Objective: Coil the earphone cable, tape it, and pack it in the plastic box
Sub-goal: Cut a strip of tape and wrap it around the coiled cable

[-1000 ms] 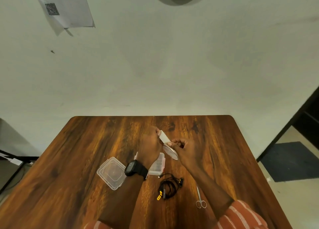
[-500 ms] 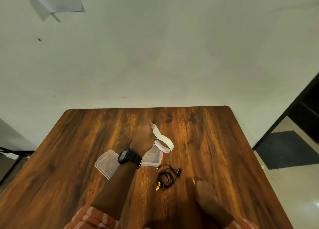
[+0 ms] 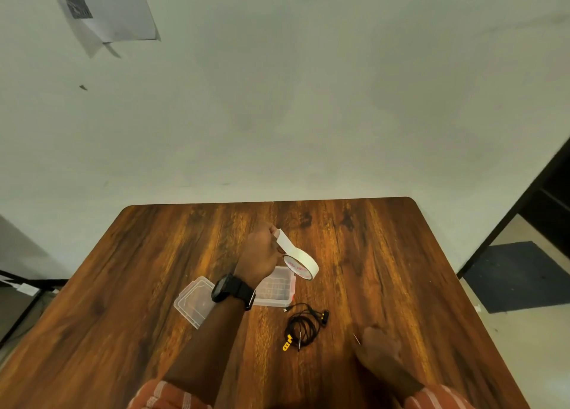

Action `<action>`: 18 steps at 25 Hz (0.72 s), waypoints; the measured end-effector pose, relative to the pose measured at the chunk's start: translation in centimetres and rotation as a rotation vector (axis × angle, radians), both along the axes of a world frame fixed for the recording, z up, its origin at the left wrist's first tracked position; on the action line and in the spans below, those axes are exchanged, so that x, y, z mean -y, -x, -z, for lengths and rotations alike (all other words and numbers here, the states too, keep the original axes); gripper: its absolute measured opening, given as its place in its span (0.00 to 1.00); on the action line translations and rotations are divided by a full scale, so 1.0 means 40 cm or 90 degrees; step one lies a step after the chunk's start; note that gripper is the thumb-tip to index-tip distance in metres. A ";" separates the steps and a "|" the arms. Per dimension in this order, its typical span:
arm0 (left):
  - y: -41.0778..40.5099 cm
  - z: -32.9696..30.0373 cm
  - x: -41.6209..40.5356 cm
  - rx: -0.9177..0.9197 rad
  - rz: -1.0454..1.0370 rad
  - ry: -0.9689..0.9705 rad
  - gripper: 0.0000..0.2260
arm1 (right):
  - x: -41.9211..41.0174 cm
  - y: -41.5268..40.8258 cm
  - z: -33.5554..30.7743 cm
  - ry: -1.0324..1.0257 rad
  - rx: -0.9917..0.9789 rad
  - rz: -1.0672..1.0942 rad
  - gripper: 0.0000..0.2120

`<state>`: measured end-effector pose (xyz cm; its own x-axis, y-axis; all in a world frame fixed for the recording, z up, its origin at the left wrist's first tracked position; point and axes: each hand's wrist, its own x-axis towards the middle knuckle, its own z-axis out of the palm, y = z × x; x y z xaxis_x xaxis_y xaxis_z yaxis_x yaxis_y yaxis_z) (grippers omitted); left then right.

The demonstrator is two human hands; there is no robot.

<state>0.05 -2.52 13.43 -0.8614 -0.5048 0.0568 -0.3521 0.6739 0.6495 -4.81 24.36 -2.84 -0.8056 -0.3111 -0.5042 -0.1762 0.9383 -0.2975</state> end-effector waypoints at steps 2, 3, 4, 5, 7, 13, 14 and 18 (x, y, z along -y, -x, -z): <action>-0.004 -0.011 0.006 -0.002 0.028 0.013 0.09 | 0.008 0.010 -0.022 0.157 0.123 0.056 0.13; -0.005 -0.016 0.009 -0.003 0.047 0.023 0.09 | 0.018 0.013 -0.042 0.248 0.170 0.096 0.09; -0.005 -0.023 0.012 -0.007 0.068 0.037 0.09 | 0.031 0.020 -0.066 0.344 0.193 0.142 0.06; -0.004 -0.032 0.013 -0.010 0.089 0.053 0.08 | 0.049 0.027 -0.098 0.427 0.176 0.177 0.05; -0.003 -0.051 0.014 -0.024 0.129 0.095 0.06 | 0.088 0.045 -0.170 0.582 0.174 0.240 0.04; 0.008 -0.081 0.034 -0.057 0.186 0.181 0.03 | 0.167 0.082 -0.349 0.792 0.315 0.277 0.09; 0.010 -0.089 0.038 -0.064 0.193 0.188 0.02 | 0.175 0.089 -0.372 0.809 0.317 0.266 0.11; 0.015 -0.125 0.054 -0.055 0.212 0.220 0.03 | 0.189 0.134 -0.455 0.898 0.489 0.266 0.18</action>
<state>-0.54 -4.69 18.44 -0.9577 -0.1411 0.2509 -0.0350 0.9223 0.3849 -10.17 16.82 15.34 -0.6583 -0.6789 -0.3250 0.5822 -0.1856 -0.7916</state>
